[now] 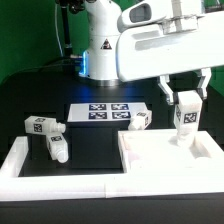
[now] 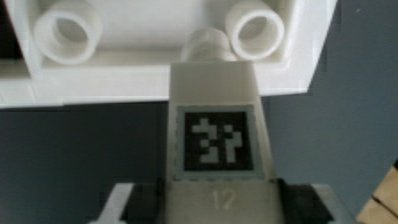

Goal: Assemble one leg

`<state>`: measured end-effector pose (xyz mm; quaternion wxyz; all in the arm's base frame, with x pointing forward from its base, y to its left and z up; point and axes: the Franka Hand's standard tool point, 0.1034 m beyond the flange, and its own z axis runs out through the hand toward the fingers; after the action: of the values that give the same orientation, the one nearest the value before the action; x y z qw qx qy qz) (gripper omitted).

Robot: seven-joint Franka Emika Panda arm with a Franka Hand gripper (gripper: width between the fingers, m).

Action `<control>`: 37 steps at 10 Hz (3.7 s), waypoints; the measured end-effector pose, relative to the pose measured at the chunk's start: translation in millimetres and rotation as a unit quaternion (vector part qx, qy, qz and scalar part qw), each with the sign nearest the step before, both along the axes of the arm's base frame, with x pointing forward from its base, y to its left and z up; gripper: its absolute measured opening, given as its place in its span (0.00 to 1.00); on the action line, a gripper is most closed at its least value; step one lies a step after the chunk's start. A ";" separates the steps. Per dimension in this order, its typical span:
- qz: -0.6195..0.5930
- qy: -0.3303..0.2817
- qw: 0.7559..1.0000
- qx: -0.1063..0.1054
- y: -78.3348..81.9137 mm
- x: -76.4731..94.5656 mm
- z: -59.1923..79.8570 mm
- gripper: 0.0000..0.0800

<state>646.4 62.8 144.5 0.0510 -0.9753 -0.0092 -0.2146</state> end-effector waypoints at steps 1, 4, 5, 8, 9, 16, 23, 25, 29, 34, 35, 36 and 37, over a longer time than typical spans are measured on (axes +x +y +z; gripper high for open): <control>-0.007 -0.032 0.999 -0.007 -4.0 -1.1 -1.6 0.36; -0.011 -0.087 0.996 -0.014 9.5 -8.4 -10.4 0.36; -0.002 -0.095 0.995 -0.016 24.6 -11.6 -14.9 0.36; 0.002 -0.099 0.995 -0.018 41.1 -14.5 -23.0 0.36; 0.002 -0.099 0.995 -0.018 40.4 -14.4 -22.9 0.36; 0.003 -0.091 0.996 -0.019 42.8 -15.4 -34.9 0.36; 0.007 -0.084 0.996 -0.020 47.9 -15.1 -54.8 0.36; 0.006 -0.083 0.996 -0.021 47.8 -16.8 -60.4 0.36; 0.005 -0.094 0.995 -0.023 47.6 -15.9 -60.7 0.36; 0.012 -0.057 0.998 -0.015 53.5 -17.2 -60.8 0.78; 0.012 -0.052 0.998 -0.011 54.3 -10.4 -49.5 0.80; 0.016 -0.017 1.000 -0.004 54.3 -10.2 -47.2 0.80; 0.019 0.029 0.999 0.004 53.7 -9.6 -42.4 0.81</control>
Offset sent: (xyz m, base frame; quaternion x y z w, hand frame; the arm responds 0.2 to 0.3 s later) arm -0.0208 0.0187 -0.0120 -0.0963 0.0655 -0.0565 0.9916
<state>636.8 116.5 102.1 0.0590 -0.9806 -0.0259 -0.1850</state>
